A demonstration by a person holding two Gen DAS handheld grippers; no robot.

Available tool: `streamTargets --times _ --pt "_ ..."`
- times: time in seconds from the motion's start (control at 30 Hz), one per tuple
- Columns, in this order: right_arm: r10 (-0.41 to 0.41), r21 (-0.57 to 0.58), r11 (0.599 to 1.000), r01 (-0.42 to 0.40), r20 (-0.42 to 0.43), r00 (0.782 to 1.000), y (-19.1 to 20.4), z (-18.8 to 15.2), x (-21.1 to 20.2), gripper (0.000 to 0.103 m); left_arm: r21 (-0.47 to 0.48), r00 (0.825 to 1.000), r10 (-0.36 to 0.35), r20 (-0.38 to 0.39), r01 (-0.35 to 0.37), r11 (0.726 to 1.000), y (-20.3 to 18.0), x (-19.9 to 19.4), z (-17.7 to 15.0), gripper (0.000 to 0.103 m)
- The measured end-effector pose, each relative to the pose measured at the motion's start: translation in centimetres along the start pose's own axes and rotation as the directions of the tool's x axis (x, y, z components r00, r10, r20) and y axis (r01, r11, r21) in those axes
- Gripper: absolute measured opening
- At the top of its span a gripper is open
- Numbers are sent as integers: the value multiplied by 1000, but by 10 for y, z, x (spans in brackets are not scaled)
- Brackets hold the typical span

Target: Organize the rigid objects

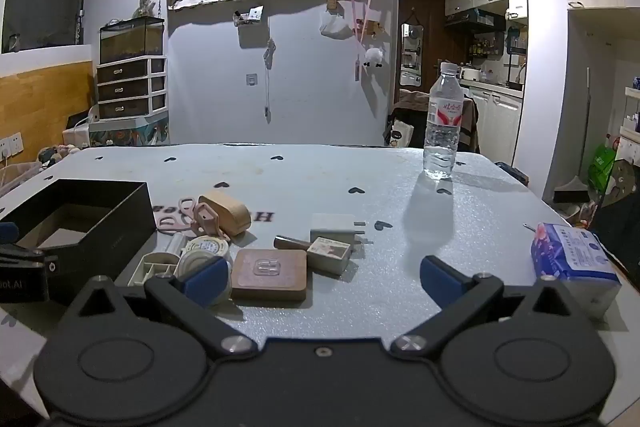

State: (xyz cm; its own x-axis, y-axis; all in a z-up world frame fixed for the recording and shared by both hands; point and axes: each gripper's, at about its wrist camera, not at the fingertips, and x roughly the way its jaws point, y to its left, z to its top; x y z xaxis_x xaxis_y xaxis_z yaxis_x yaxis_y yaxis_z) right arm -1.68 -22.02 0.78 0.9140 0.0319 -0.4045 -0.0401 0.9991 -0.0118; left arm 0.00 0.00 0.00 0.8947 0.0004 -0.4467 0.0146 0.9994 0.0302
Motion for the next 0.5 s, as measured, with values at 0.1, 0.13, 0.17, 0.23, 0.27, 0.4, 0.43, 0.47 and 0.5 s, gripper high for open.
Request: streamTargets --times 0.1,0.13,0.17,0.23,0.27,0.4,0.43,0.47,0.5 --pt "0 0 1000 0 0 1000 0 0 0 103 0 1000 0 0 0 1000 0 0 0 103" --pt "0 0 1000 0 0 1000 0 0 0 103 0 1000 0 0 0 1000 0 0 0 103" --pt "0 1 1000 0 1 1000 0 0 -1 103 0 1000 0 0 0 1000 0 0 0 103" --pt "0 1 1000 0 1 1000 0 0 -1 103 0 1000 0 0 0 1000 0 0 0 103" --pt "0 1 1000 0 0 1000 0 -1 -1 103 0 1000 0 0 0 1000 0 0 0 103" --pt "0 1 1000 0 0 1000 0 -1 -1 103 0 1000 0 0 0 1000 0 0 0 103" --pt "0 2 1000 0 1 1000 0 -1 -1 103 0 1000 0 0 0 1000 0 0 0 103" --pt "0 2 1000 0 1 1000 0 -1 -1 103 0 1000 0 0 0 1000 0 0 0 103" --pt "0 2 1000 0 0 1000 0 -1 -1 103 0 1000 0 0 0 1000 0 0 0 103"
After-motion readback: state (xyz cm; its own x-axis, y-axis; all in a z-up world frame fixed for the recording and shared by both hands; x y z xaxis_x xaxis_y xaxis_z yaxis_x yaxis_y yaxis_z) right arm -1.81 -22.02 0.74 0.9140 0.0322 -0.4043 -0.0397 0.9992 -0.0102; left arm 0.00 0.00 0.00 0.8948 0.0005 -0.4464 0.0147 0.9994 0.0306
